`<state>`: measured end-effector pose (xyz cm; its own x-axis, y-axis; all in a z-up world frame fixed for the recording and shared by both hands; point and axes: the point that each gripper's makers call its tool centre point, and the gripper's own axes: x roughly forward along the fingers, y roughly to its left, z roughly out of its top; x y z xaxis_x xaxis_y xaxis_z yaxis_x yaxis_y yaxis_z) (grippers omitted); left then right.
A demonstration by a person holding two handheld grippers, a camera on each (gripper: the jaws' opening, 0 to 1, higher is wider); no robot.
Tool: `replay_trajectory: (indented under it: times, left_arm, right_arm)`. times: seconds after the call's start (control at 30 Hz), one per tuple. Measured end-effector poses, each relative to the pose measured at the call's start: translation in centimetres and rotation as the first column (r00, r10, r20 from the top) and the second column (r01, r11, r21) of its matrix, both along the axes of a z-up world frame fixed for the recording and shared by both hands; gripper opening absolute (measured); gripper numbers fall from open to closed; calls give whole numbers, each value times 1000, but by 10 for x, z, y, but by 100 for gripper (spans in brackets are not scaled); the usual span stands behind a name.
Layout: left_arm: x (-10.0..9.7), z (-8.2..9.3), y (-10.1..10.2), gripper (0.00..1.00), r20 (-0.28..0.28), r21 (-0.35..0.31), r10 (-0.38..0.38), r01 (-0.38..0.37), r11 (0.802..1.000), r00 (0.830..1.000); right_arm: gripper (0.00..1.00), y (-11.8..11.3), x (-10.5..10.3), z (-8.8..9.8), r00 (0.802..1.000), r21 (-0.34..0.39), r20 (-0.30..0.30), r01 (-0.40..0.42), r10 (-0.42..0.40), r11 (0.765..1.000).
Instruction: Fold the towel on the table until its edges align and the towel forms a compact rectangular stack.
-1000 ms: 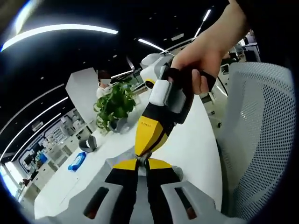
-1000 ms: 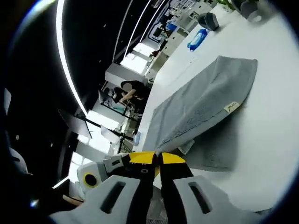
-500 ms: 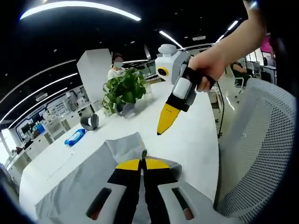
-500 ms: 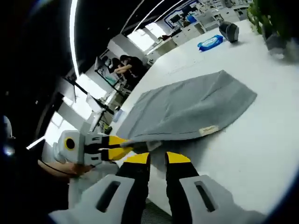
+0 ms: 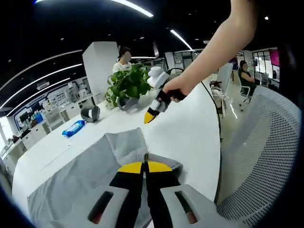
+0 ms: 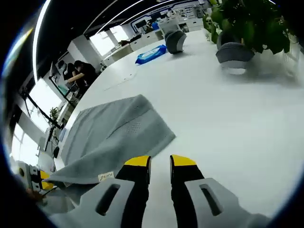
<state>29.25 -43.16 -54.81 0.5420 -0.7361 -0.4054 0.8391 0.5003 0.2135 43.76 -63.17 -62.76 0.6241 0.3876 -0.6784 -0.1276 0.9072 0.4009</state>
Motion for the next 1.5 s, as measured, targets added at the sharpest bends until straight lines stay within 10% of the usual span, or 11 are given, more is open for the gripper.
replay_trajectory:
  times: [0.27,0.43,0.67,0.97,1.13,1.5]
  left_arm:
    - [-8,-13,1,1,-77,-7,-12,11,1000,997]
    - [-10,-13,3,1,-103,-32,-3,0,1000,995]
    - [-14,-10,0,1,-102,-21,-23,21,1000,995]
    - [-25,16,-11,1,-114,-72,-63,55,996,991]
    - [-41,47,-37,1,-59,-61,-228,224,973,972]
    - [-67,106,-85,1,17,-145,-353,352,925,935]
  right_arm:
    - [19,8,27,-15,999,-169,28,-28,33,985]
    - [8,4,31,-24,992,-331,28,-109,125,937]
    - [2,6,37,-18,993,-187,82,-67,84,980]
    - [1,-3,53,61,968,82,250,-35,14,996]
    - [0,-15,57,108,940,97,340,-79,42,992]
    - [0,-24,58,163,932,142,355,-132,74,981]
